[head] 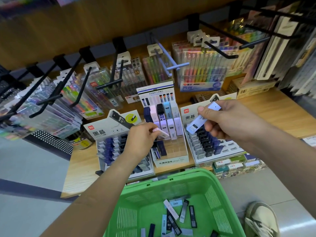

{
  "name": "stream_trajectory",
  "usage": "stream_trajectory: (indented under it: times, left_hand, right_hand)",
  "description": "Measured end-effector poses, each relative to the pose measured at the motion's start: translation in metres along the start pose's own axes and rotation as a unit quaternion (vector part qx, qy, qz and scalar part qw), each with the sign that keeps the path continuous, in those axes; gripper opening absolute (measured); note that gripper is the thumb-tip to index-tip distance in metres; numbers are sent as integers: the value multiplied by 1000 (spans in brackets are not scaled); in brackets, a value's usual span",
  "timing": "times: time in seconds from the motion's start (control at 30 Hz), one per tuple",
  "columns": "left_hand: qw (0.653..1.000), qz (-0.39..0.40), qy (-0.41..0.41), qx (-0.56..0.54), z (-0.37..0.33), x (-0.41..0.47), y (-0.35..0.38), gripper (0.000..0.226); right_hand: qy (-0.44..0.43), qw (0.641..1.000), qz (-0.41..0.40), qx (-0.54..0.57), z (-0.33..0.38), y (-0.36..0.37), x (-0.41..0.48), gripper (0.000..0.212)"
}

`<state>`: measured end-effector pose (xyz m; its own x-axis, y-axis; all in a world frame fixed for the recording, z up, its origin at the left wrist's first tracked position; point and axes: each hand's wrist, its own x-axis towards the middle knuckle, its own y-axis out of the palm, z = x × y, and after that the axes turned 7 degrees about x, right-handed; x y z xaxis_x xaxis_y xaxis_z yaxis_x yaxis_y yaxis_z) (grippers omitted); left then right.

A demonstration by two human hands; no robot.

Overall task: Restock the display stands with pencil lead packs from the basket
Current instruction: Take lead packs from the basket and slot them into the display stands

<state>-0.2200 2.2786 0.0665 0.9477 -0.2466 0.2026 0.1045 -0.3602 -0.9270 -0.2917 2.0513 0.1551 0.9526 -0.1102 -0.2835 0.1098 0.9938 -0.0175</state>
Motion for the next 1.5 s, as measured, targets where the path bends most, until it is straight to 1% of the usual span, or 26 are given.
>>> stream_trajectory:
  times: [0.07,0.1,0.2,0.27,0.37,0.53,0.6,0.67,0.73,0.8,0.9,1.1,1.23,1.37,1.5]
  left_hand:
    - [1000,-9,-7,-11,-2,-2,0,11]
    - [1000,-16,3,-13,-2,-3,0,10]
    - [998,-26,58,0,-3,-8,0,11]
    - [996,-31,81,15,-2,-10,-1,10]
    - [995,-54,87,12,-3,-10,-5,6]
    - [991,-69,118,11,-5,-17,-7,10]
    - [991,-56,123,14,-5,-19,-4,9]
    - [992,-7,121,36,-4,-22,4,7]
    - [991,48,109,61,-3,-26,15,13]
    - [990,72,97,74,-4,-27,24,17]
    - [992,63,90,66,-8,-23,30,18]
    - [977,97,123,142,-14,-14,30,11]
    - [971,112,126,171,-14,-12,26,17]
    - [969,91,131,189,-14,-14,33,11]
    - [979,64,104,160,-16,-21,43,21]
  right_hand:
    - [2,1000,1,-1,0,0,0,18]
    - [2,1000,1,0,0,0,0,18]
    - [2,1000,3,2,0,-1,0,17]
    - [1,1000,3,2,-1,-1,0,17]
    - [0,1000,3,0,0,-2,0,17]
    - [10,1000,-3,12,1,-2,0,17]
    - [24,999,-10,25,2,-2,1,15]
    - [34,999,-10,37,2,-2,1,11]
    - [35,999,-6,34,1,-1,1,9]
    - [37,999,-5,23,0,-1,2,9]
    - [41,999,-7,20,-1,-1,3,8]
    - [43,999,-12,21,-1,-1,2,8]
    - [45,999,-14,20,0,-2,2,8]
    - [44,999,-13,16,1,-2,0,10]
    - [45,999,-11,17,2,-1,-1,11]
